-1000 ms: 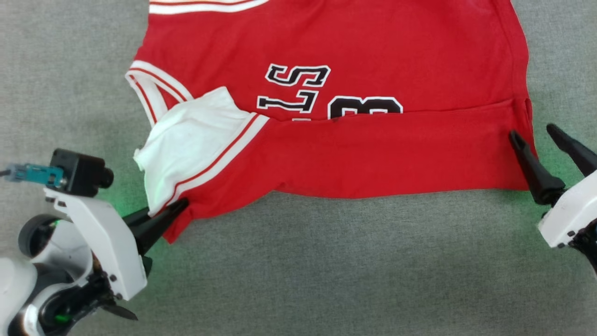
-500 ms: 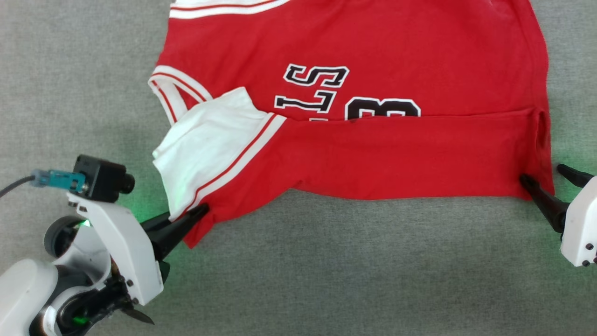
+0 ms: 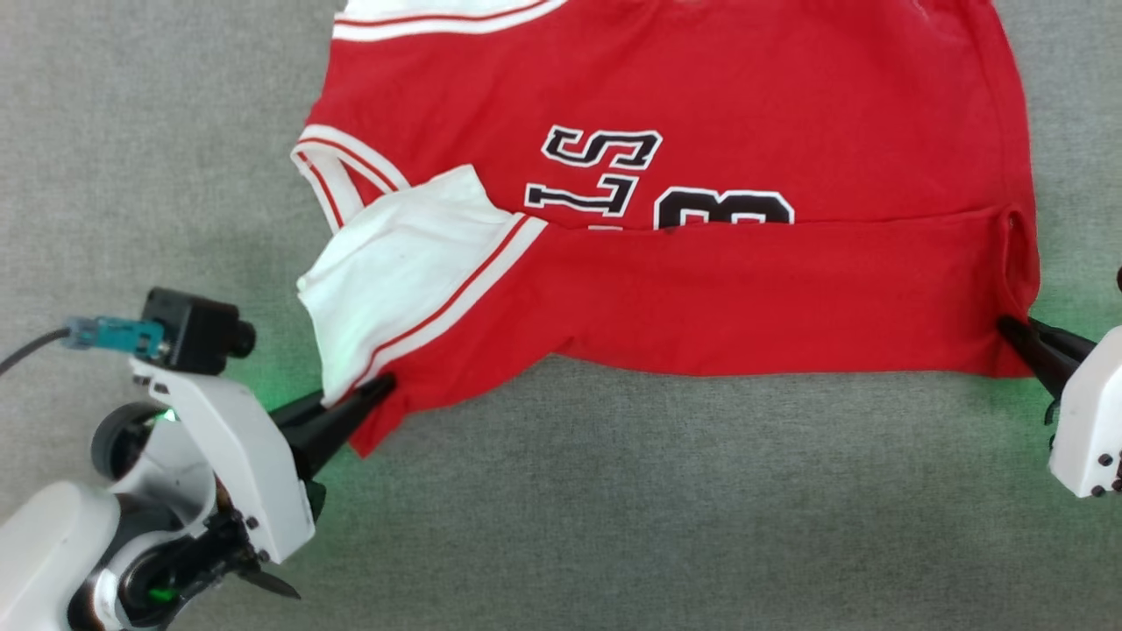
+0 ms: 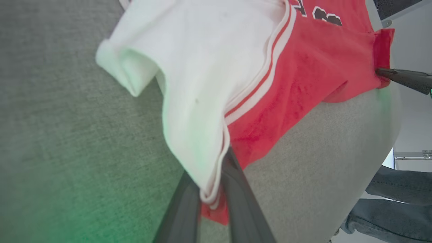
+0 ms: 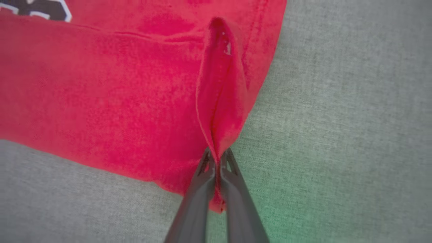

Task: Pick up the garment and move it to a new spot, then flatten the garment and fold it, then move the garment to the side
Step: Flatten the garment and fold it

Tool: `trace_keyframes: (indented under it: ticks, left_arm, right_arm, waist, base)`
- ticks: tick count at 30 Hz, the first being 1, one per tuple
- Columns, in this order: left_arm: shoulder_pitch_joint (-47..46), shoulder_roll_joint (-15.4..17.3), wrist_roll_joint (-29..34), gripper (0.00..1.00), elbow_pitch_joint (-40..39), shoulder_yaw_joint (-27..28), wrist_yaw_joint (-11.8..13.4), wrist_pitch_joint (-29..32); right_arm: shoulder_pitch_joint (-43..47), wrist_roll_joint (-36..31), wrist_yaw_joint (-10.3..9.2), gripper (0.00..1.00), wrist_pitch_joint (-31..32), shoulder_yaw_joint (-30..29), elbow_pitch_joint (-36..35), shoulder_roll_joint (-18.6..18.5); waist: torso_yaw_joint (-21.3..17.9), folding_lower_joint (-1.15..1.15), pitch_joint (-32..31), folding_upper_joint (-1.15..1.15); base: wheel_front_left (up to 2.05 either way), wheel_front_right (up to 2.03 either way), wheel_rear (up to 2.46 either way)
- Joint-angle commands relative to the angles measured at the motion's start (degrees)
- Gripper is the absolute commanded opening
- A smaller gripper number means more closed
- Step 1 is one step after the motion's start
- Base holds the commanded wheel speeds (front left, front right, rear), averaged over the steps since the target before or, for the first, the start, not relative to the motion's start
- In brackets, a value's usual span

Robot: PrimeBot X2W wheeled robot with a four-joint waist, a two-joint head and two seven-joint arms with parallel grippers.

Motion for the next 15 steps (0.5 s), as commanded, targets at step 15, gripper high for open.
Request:
trace_keyframes:
  ticks: [15]
  left_arm:
    - [8.7,5.4,-1.7,0.00,-6.9,1.6,1.2,-0.4]
  right_arm:
    - [6.7,4.2,-0.09,0.00,2.4,-3.7,-2.1,-3.7]
  waist:
    - [0.3,0.00,-6.3,0.00]
  base:
    - [0.00,0.00,0.00]
